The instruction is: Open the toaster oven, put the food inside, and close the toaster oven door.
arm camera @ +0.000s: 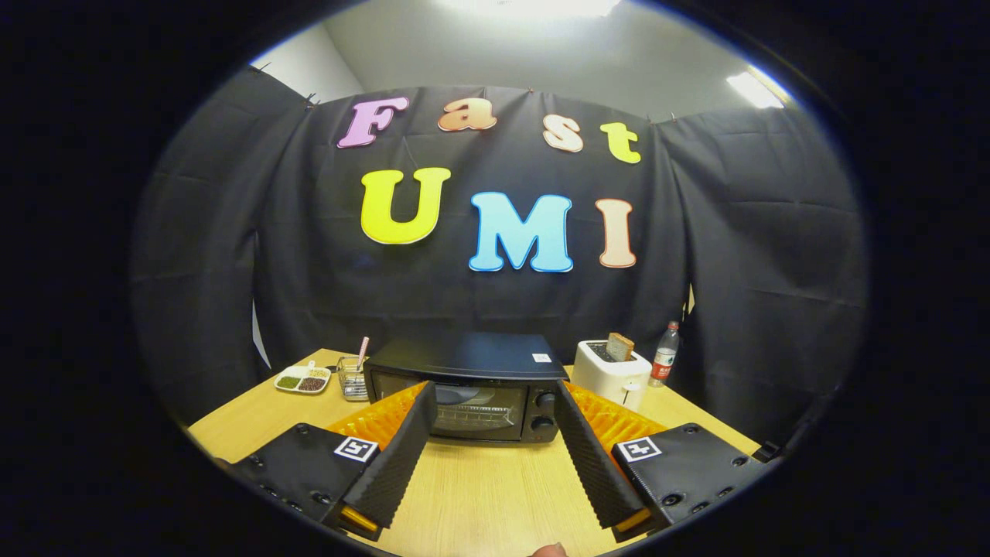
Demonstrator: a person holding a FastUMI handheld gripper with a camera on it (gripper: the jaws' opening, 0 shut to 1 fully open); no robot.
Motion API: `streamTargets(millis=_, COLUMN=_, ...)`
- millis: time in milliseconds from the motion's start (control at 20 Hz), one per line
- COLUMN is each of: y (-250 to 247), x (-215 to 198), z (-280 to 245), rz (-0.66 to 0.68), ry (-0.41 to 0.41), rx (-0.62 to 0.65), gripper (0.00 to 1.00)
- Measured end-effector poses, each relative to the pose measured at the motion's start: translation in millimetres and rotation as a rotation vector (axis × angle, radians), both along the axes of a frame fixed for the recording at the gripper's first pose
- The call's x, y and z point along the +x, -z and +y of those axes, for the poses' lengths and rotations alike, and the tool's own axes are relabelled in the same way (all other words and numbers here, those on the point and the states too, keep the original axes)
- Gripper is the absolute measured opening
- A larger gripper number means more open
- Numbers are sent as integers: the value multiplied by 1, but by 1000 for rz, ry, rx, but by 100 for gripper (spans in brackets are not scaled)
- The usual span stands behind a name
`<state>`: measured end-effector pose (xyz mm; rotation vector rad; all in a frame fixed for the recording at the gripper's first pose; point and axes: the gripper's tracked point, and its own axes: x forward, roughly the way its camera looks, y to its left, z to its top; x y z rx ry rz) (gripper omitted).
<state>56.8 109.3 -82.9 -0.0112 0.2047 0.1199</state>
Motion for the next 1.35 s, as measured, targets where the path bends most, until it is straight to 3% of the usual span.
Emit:
streamTargets(millis=500, y=-24, x=-45, z=-44, rz=-83, ry=32, rx=-2, gripper=97)
streamTargets(millis=950, y=-21, x=-51, z=-59, rz=-73, ry=59, rx=43, gripper=97)
streamTargets(millis=1350, y=-23, x=-53, z=-57, rz=-87, ry=34, rx=29, gripper=96)
